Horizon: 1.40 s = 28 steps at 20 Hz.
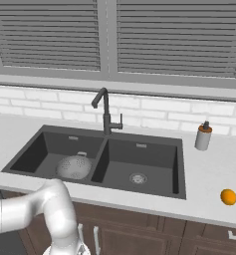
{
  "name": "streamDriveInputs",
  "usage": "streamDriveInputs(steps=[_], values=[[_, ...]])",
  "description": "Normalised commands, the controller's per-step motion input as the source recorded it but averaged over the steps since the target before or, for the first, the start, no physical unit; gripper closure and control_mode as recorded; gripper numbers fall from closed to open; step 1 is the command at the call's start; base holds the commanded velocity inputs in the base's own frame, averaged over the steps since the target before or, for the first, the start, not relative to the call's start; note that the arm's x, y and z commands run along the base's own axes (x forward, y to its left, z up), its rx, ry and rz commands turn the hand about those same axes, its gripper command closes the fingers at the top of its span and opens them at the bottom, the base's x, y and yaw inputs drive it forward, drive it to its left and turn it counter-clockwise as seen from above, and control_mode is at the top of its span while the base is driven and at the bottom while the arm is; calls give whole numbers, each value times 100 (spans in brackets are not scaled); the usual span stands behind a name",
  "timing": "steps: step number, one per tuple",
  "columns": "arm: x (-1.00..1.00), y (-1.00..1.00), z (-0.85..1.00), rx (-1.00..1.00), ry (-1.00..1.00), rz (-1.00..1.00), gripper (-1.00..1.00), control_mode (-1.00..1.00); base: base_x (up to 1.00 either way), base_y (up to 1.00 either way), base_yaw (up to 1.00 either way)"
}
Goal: Put the colander in the sink, put the kiwi, orange in the colander, and turn on the sink faucet and pour water over the colander.
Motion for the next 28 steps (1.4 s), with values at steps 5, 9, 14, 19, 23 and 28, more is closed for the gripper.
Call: streamDriveInputs(steps=[5,9,14,19,23,28], values=[[0,0,-31,0,0,-2,-100,-100,0,0,0],[0,0,-49,0,0,-7,-100,-100,0,0,0],[0,0,-55,0,-4,-9,100,-100,0,0,0],[-1,-1,-52,1,-8,-12,100,-100,0,0,0],[-18,-29,-21,8,-7,-16,100,-100,0,0,0],[-28,-39,15,18,-15,-13,100,-100,0,0,0]])
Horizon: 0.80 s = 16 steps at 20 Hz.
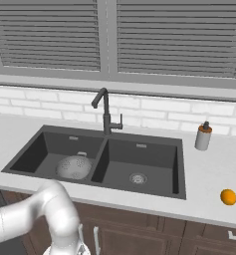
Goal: Put the colander in the sink, put the kiwi, orange in the colander, and turn on the sink faucet and pour water over the colander.
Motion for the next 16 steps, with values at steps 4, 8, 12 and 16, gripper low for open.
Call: streamDriveInputs(steps=[4,8,12,16], values=[[-31,-43,86,11,-21,-20,100,-100,0,0,0],[-16,-73,100,18,-14,-36,100,-100,0,0,0],[0,-79,100,26,-17,-41,100,-100,0,0,0],[1,-99,93,24,-6,-37,100,-100,0,0,0]])
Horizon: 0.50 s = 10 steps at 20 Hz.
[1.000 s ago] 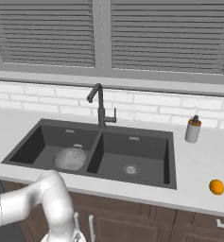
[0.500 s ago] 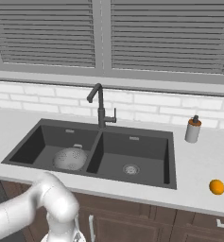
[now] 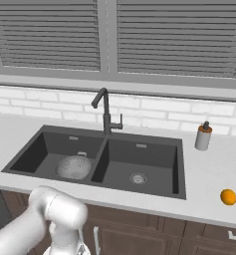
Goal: Put the colander in the sink, put the kiwi, orange in the colander, and turn on the sink faucet and pour water over the colander.
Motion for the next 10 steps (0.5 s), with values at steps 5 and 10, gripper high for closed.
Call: streamDriveInputs(steps=[5,10], values=[[2,-100,58,9,0,-41,100,-100,0,0,0],[17,-100,24,5,11,-47,100,-100,0,0,0]])
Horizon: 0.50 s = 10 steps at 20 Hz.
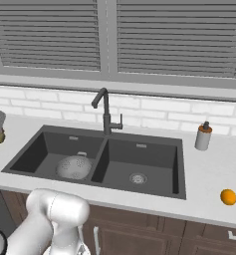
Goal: Put the colander in the sink, put the kiwi, orange in the colander, and turn on the sink faucet and pour water over the colander.
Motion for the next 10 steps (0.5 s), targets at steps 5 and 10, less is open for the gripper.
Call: streamDriveInputs(steps=[5,10], values=[[37,-100,20,1,32,-38,100,-100,0,0,0],[64,-94,2,4,34,-30,100,-100,0,0,0]])
